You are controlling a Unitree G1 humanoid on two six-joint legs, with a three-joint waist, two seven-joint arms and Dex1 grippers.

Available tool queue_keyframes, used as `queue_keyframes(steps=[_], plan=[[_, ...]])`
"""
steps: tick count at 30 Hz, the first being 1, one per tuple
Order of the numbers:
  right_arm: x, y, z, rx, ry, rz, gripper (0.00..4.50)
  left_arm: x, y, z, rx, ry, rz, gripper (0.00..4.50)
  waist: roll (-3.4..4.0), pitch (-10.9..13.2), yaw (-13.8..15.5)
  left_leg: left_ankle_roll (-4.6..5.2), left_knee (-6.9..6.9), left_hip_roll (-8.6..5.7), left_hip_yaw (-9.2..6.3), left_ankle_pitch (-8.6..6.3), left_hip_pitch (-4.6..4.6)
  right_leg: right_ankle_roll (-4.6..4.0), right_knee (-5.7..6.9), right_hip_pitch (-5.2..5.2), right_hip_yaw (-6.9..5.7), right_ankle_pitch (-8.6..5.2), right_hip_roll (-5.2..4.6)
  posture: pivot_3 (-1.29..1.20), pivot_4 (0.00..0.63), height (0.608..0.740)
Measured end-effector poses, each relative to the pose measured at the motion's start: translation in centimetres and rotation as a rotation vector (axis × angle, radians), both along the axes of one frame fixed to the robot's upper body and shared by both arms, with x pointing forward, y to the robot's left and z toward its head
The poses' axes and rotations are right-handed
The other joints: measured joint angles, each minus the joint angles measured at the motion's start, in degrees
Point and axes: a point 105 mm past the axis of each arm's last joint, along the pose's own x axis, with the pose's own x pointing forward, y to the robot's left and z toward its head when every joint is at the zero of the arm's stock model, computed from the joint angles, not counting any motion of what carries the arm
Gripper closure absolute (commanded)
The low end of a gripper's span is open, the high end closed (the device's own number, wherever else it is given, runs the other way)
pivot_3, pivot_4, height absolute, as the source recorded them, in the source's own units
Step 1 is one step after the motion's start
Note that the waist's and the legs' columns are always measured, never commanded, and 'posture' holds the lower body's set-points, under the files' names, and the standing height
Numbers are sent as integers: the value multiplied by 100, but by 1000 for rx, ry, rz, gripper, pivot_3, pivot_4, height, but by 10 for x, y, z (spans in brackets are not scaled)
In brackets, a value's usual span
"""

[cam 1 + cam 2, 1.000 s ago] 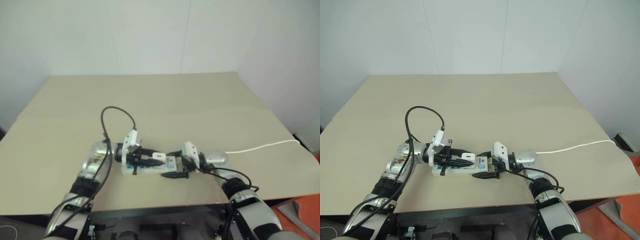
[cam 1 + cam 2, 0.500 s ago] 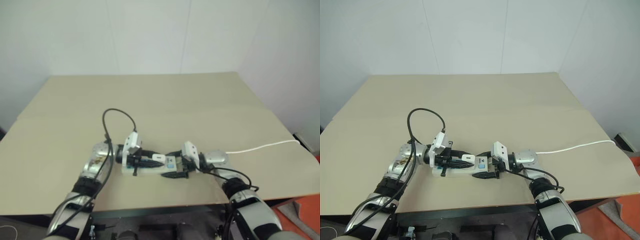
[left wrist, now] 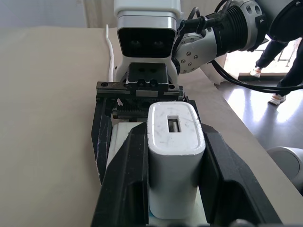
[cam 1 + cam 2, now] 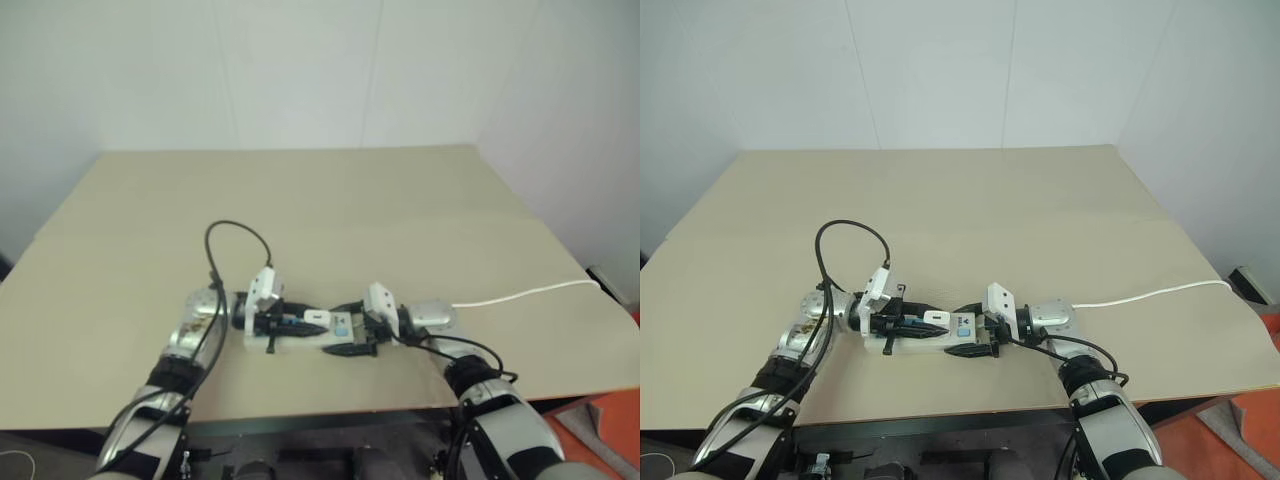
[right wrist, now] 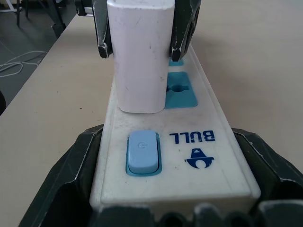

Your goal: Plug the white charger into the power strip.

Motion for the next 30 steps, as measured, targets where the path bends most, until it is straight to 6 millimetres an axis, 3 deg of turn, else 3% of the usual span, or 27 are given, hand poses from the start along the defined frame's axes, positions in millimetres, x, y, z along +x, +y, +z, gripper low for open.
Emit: queue_keyframes(steps=[30], plan=[[0,0,-2,-15,4,3,1080,-2,2,-5,-24,7,37,3489,42,-27,-4,0,-15,0,0,0,16,1,-29,22,0,-1,1,0,150,740]])
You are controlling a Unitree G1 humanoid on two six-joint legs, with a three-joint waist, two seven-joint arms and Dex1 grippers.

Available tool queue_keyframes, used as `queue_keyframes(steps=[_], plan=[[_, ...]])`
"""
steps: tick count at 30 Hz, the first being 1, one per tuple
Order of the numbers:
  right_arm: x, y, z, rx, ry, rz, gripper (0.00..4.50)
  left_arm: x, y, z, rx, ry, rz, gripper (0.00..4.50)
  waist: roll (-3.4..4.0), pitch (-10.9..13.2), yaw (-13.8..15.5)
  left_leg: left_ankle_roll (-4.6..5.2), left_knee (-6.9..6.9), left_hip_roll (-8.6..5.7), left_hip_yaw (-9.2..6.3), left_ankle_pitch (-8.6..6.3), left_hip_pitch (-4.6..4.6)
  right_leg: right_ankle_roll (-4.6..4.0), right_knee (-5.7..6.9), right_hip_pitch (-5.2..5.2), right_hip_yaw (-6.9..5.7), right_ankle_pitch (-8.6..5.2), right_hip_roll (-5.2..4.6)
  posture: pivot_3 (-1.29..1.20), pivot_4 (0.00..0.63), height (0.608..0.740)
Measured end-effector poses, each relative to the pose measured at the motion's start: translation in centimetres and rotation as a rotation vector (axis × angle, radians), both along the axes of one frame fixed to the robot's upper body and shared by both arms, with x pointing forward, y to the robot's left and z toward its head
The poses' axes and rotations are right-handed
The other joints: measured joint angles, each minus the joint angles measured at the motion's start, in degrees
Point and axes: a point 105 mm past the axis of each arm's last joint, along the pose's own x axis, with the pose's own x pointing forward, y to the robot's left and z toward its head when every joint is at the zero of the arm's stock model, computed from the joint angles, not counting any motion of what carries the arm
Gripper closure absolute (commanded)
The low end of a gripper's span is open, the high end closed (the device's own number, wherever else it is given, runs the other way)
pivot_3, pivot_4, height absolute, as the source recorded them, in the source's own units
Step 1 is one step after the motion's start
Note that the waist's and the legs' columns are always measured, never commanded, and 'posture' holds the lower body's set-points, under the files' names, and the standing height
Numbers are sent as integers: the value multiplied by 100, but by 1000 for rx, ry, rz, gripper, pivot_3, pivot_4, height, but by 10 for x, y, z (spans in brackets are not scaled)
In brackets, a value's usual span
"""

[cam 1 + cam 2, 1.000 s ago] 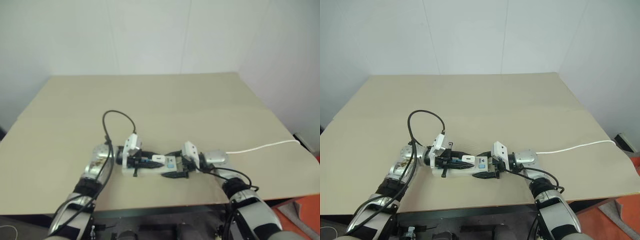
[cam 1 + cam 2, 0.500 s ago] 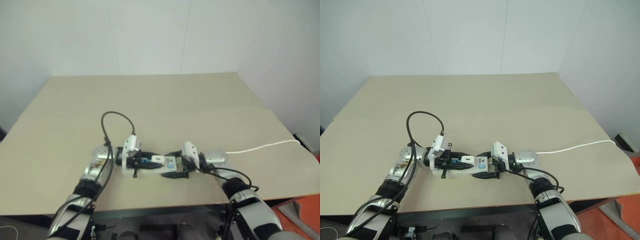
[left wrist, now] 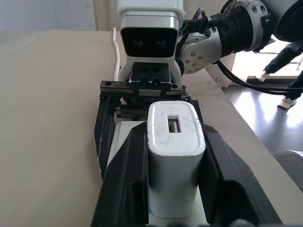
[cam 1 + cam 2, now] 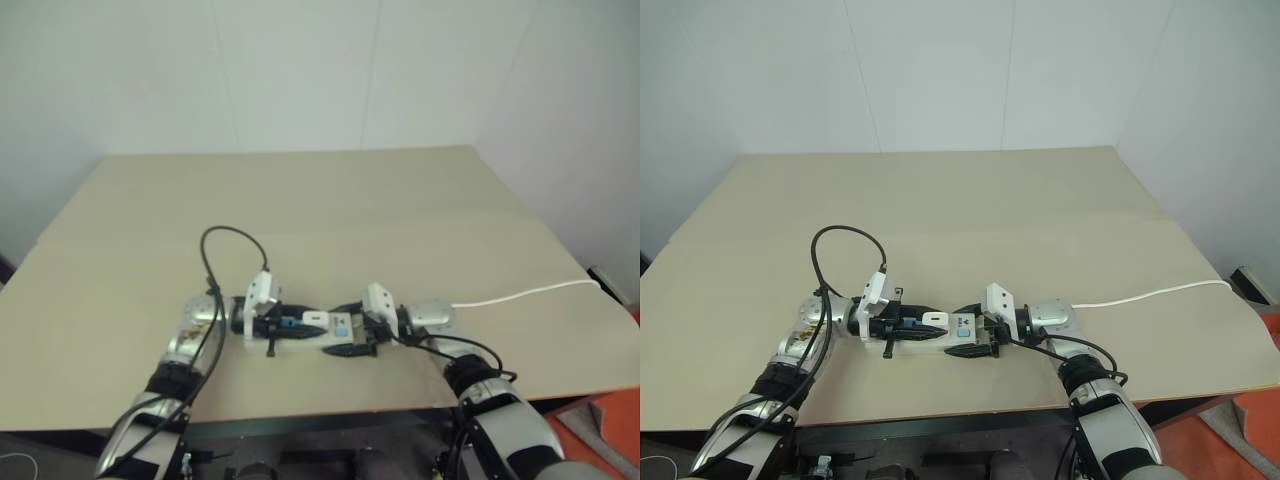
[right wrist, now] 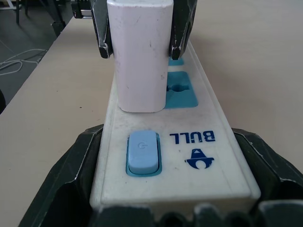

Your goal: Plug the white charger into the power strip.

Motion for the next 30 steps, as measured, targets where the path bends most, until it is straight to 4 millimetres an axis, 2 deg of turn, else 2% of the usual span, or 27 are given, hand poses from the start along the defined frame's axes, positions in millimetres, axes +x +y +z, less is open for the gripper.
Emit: queue_keyframes(steps=[2,4,5,13,18,21,23,25,28,30], plan=[[0,0,0,0,0,0,1080,0,0,0,0,1,0,3489,0,0,0,0,0,0,0,0,0,0,0,0,0,0,0,0,150,740],[0,0,0,0,0,0,1080,0,0,0,1,2,-1,2771,0,0,0,0,-1,0,0,0,0,0,-1,0,0,0,0,0,150,740],[0,0,0,-2,-2,1,1080,0,2,-5,34,12,8,2540,2,-1,-5,0,-1,0,0,0,0,0,-1,-1,0,0,0,0,150,740],[0,0,0,-5,-2,0,1080,2,5,-5,50,25,19,57,17,-9,5,0,-10,0,1,0,-1,1,-6,-3,0,-1,0,0,150,740],[1,0,1,-5,-4,5,1080,2,6,0,41,68,24,16,16,-9,-1,0,-16,0,1,0,-6,1,-5,-14,1,-1,0,0,150,740],[1,1,2,-3,-8,8,1080,4,18,7,41,127,53,16,16,-6,-9,0,-19,0,-1,0,-24,1,-4,-33,1,-1,3,0,150,740],[1,1,3,-2,-10,6,1080,4,30,22,32,123,64,16,13,-1,-6,0,-20,0,0,0,-26,1,-6,-34,1,-1,3,0,150,740],[1,0,3,0,-10,4,1080,6,40,45,0,93,68,16,7,7,3,0,-19,0,0,0,-28,1,-7,-35,0,-1,2,0,150,740],[1,0,3,-8,-6,4,67,4,51,84,-64,10,62,0,6,10,5,0,-20,0,0,0,-28,1,-10,-35,0,-1,2,0,150,740],[1,0,3,-14,-1,8,27,1,54,93,-80,-16,54,0,5,10,9,0,-21,0,0,0,-29,1,-13,-34,0,-1,1,0,150,740]])
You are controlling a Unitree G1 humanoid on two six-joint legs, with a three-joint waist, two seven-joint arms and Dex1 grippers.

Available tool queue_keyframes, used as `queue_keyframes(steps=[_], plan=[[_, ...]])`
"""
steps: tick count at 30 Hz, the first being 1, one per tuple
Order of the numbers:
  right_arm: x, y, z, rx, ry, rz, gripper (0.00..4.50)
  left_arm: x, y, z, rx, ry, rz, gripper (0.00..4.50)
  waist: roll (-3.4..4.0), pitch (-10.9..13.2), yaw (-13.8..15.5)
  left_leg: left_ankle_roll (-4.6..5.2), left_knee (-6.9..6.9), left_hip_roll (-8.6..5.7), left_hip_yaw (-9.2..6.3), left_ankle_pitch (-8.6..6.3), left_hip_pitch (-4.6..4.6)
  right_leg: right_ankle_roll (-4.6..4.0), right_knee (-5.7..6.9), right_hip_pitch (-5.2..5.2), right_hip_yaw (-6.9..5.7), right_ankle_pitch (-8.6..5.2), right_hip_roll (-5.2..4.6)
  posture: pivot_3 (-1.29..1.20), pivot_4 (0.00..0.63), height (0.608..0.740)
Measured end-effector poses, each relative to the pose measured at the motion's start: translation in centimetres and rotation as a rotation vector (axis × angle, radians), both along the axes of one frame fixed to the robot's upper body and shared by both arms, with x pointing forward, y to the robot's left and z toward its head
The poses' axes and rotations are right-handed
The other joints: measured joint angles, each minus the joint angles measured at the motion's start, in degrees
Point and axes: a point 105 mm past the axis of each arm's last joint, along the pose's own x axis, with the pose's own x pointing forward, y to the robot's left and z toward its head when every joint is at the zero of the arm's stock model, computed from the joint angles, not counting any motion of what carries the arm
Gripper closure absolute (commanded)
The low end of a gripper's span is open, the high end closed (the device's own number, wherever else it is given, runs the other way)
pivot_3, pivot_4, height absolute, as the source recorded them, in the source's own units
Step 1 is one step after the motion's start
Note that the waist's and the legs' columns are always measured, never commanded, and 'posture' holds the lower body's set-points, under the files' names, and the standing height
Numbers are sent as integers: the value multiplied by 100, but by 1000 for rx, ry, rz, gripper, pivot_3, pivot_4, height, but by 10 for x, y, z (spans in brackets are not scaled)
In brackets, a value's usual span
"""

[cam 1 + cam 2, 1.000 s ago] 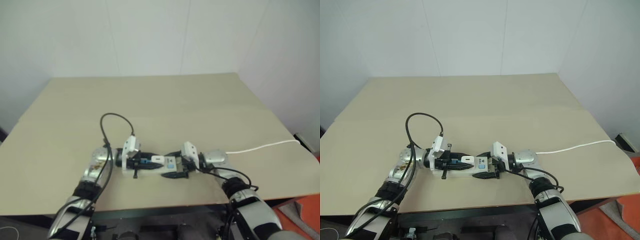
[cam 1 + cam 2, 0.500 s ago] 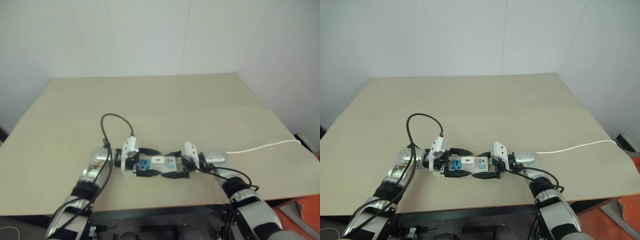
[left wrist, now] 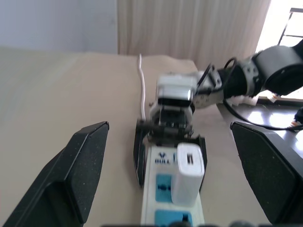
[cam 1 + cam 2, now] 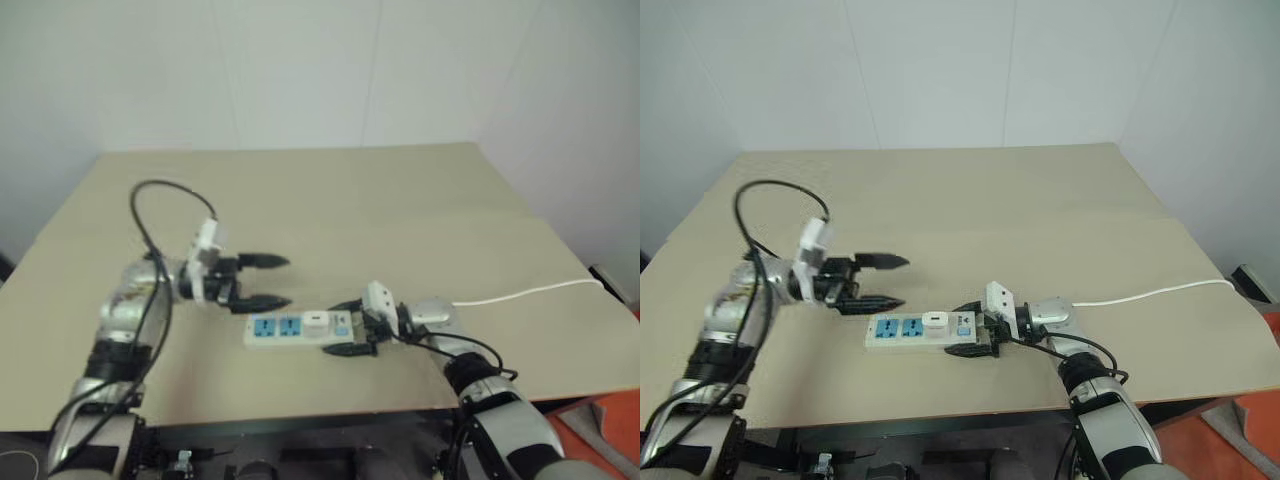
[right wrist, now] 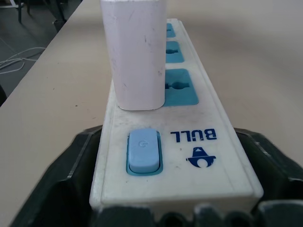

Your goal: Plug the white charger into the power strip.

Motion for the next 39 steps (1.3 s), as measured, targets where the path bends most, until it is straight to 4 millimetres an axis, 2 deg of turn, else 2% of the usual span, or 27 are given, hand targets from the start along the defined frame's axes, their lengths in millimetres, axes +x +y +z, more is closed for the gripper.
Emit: queue_keyframes(steps=[5,9,16,19,21,24,32,36,39], plan=[[-1,-4,2,-19,-8,5,27,-6,10,-3,28,0,16,0,-3,7,16,0,1,0,0,0,-12,0,0,-10,-2,0,0,0,150,740],[-3,-15,3,-43,-29,-6,27,-7,17,-4,44,-9,39,0,-4,11,62,0,4,-1,0,0,-36,0,-6,-25,-3,0,-3,0,150,740],[-1,-50,27,-58,-109,-97,27,-10,31,-5,67,-18,72,0,-4,13,95,0,8,-1,1,1,-104,-5,5,-101,-2,4,-3,0,150,740],[-8,-75,38,-71,-129,-143,27,-15,45,-12,99,12,109,0,-3,14,107,0,6,-1,4,0,-104,-4,1,-101,-1,3,-3,0,150,740],[-13,-96,42,-101,-130,-183,27,-20,58,-18,123,37,144,0,-6,15,127,0,6,-1,5,0,-104,-3,-2,-101,-1,2,-4,0,150,740],[-20,-116,45,-128,-129,-230,27,-28,76,-22,161,59,191,0,-8,17,142,0,5,0,7,0,-100,-2,-1,-100,0,1,-4,0,150,740],[-33,-149,61,-126,-130,-350,27,-53,106,-17,262,57,288,0,-8,20,162,0,2,0,15,0,-101,-4,-6,-103,0,-1,-11,0,150,740],[-36,-159,66,-131,-149,-416,27,-64,111,-16,284,57,313,0,-9,22,165,0,3,0,17,0,-97,-4,-6,-101,0,-1,-13,0,150,740],[-35,-162,68,-132,-159,-448,27,-64,111,-17,278,66,340,0,-9,22,163,0,3,0,18,0,-95,-4,-5,-101,1,-1,-13,0,150,740]])
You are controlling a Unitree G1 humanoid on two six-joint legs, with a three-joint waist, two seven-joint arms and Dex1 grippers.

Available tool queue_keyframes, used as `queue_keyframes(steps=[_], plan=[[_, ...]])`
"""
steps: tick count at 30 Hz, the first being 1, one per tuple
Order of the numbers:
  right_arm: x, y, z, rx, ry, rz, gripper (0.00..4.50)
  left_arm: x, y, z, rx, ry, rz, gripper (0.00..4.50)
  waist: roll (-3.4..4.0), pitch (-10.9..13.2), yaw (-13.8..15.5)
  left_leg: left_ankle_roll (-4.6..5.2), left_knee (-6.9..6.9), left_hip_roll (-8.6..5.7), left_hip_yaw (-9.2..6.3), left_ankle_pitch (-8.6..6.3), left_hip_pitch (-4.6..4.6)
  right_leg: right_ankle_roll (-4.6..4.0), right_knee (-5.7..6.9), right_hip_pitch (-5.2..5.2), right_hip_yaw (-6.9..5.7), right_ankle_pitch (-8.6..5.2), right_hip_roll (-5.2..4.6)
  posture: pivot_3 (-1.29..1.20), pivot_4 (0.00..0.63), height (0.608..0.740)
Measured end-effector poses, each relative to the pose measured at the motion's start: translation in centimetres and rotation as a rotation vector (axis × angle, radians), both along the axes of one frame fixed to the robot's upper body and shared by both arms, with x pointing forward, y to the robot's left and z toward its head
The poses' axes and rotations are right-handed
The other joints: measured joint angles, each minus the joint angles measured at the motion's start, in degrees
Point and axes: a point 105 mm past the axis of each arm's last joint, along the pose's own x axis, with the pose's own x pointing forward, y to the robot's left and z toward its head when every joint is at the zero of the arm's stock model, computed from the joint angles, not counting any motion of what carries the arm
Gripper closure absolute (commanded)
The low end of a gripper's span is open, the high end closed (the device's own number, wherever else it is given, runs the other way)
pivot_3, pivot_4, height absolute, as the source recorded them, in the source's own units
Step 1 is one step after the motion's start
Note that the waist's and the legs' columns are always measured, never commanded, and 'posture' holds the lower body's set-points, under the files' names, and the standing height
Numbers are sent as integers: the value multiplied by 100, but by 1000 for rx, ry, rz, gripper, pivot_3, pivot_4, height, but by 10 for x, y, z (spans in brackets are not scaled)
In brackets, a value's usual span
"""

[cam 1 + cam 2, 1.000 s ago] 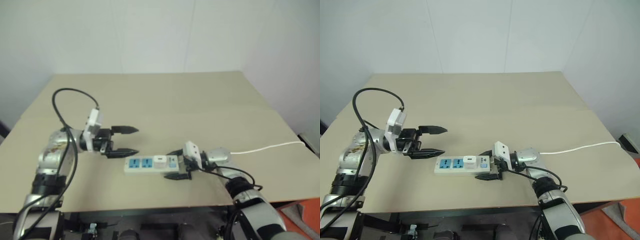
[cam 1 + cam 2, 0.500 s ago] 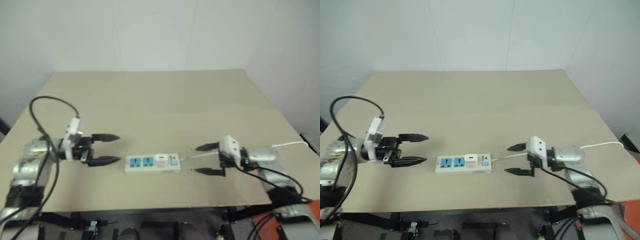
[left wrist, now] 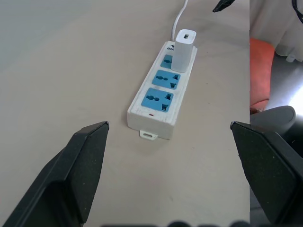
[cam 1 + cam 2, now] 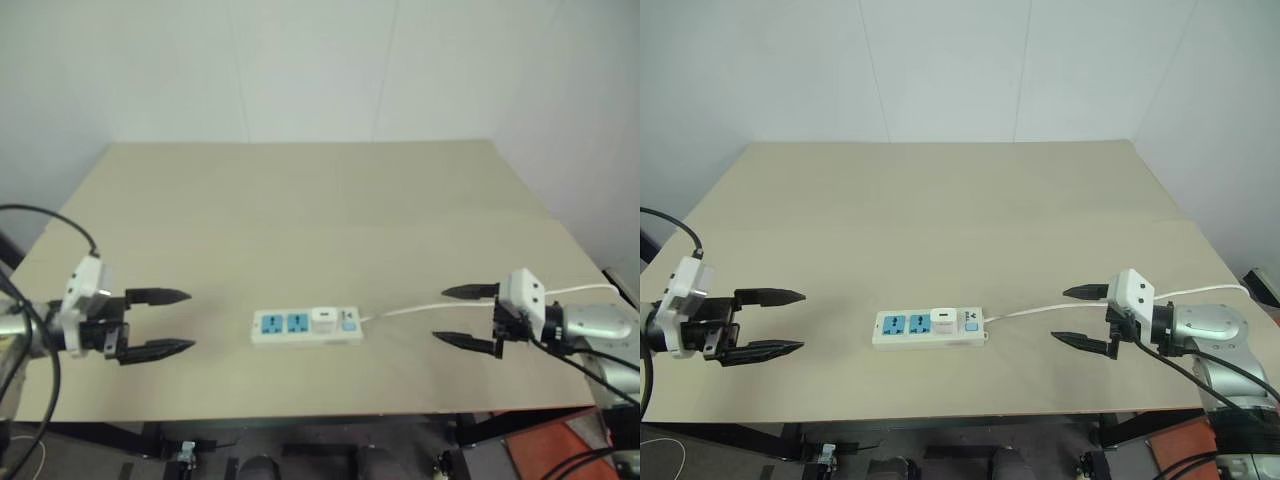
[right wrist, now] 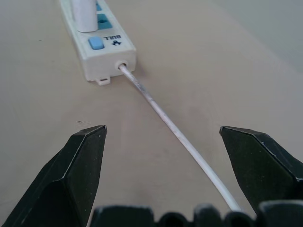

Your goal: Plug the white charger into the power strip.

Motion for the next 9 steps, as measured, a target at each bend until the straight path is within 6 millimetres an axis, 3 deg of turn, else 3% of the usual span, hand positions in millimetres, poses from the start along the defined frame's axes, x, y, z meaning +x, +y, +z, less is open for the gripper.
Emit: queue_keyframes(steps=[9], plan=[[4,0,-7,-89,-17,-4,27,6,-7,-3,-18,-12,17,0,-1,1,-3,0,0,0,2,0,-5,0,-2,-2,0,0,0,0,150,740]])
